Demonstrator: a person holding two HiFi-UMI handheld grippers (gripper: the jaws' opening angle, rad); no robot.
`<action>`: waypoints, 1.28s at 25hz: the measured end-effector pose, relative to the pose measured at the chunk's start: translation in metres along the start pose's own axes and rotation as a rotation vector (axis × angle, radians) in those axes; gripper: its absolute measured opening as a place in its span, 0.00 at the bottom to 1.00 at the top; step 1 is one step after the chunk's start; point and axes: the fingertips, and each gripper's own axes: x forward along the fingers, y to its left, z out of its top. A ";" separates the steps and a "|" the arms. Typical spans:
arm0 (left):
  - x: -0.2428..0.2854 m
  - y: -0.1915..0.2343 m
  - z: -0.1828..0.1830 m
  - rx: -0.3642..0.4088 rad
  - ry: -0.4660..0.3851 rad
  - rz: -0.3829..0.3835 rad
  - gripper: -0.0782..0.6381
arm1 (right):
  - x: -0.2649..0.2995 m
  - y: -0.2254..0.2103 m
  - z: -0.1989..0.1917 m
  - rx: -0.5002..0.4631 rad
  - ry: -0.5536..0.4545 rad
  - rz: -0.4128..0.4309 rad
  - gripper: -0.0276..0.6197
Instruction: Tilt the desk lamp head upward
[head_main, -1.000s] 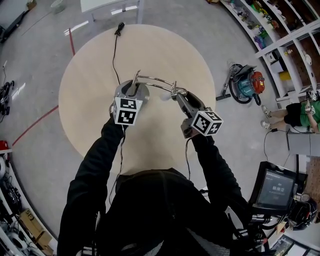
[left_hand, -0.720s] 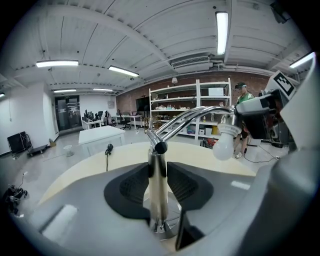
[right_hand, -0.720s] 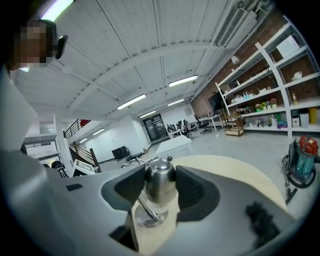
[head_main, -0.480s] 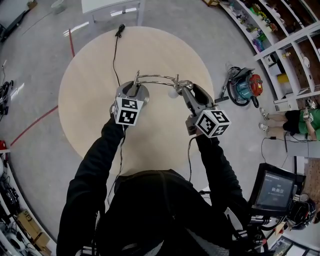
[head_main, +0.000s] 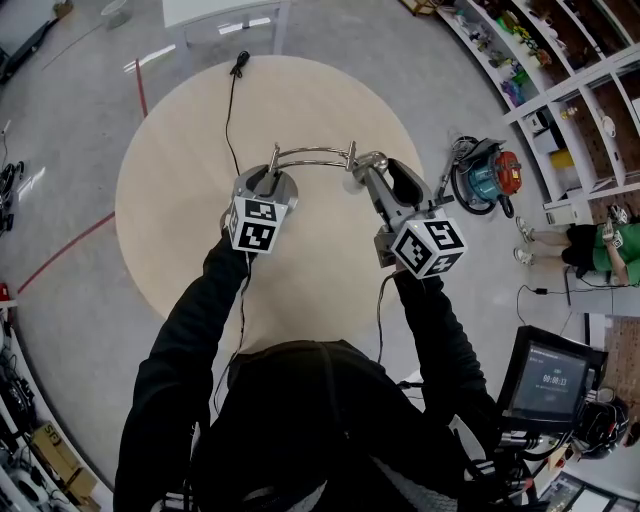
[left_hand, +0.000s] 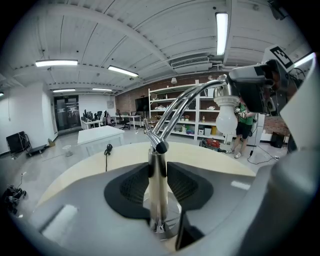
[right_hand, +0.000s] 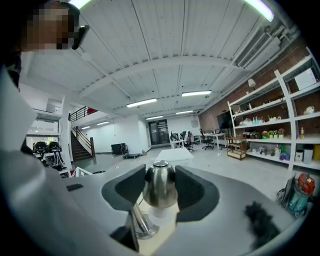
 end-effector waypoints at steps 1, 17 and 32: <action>0.001 0.000 0.000 0.000 0.001 -0.001 0.28 | 0.001 0.002 0.004 -0.015 -0.002 0.004 0.34; 0.009 0.012 -0.001 -0.029 0.002 -0.012 0.28 | 0.033 0.039 0.046 -0.231 0.020 0.010 0.34; 0.016 0.011 0.003 -0.049 -0.009 -0.047 0.28 | 0.053 0.059 0.071 -0.333 0.013 0.046 0.33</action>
